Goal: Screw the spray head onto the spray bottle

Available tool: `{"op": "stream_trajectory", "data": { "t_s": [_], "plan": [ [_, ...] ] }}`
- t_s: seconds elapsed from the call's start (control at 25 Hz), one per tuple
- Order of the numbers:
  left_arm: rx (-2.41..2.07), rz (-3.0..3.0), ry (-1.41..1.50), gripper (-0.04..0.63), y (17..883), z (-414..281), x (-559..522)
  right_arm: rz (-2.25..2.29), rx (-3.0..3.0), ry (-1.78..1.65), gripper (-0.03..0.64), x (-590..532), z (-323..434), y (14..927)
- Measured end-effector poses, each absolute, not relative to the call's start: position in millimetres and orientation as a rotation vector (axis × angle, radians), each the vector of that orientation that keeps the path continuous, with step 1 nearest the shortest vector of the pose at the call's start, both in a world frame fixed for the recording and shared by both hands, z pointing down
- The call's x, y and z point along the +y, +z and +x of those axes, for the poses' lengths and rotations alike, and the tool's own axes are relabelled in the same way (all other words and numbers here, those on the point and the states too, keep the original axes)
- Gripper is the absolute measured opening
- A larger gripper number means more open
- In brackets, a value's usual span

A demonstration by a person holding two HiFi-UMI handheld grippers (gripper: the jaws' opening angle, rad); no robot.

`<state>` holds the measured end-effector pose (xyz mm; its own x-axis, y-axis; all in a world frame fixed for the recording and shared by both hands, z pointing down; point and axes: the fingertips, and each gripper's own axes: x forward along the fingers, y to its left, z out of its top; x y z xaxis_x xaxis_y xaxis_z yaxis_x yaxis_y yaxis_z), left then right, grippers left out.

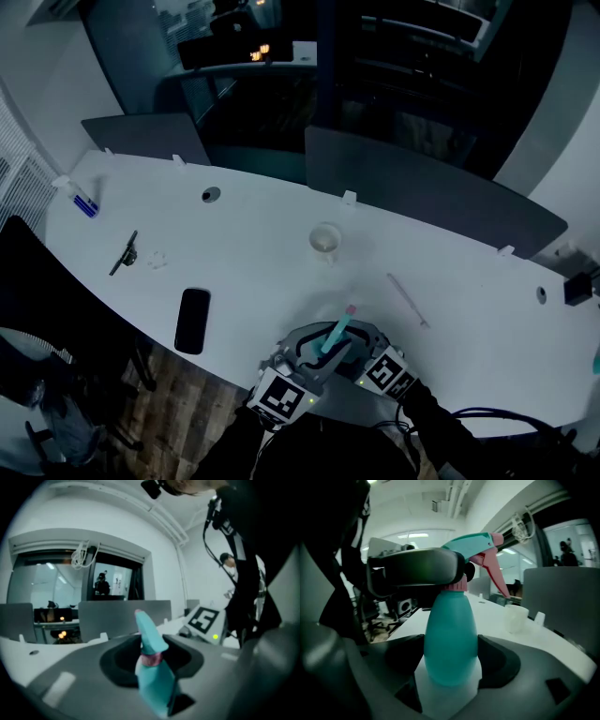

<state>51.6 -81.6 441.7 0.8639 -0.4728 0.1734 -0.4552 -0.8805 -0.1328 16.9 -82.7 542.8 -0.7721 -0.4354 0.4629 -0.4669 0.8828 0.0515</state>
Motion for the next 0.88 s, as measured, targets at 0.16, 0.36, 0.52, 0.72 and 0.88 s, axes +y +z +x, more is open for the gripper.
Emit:
{"op": "stream_trajectory", "data": {
  "t_s": [0.16,0.36,0.52,0.72,0.88],
  "plan": [
    [0.548,-3.004,-0.285,0.143,437.9,50.3,-72.1,0.173,-2.607,0.001,0.366,-68.8,11.4,543.2],
    [0.578,-3.003,-0.27,0.143,438.7,47.5,-71.7,0.145,-2.597,0.051,0.367,-68.4,8.7,545.6],
    [0.735,-2.967,-0.251,0.143,438.3,46.9,-76.0,0.658,-2.662,0.18,0.368,-73.6,30.1,539.1],
    [0.984,-2.892,-0.19,0.143,431.3,50.4,-82.0,1.098,-2.511,0.118,0.368,-66.3,38.4,537.0],
    [1.11,-2.82,-0.179,0.143,430.3,50.7,-82.5,1.221,-2.383,-0.034,0.368,-72.0,23.8,530.1]
  ]
}}
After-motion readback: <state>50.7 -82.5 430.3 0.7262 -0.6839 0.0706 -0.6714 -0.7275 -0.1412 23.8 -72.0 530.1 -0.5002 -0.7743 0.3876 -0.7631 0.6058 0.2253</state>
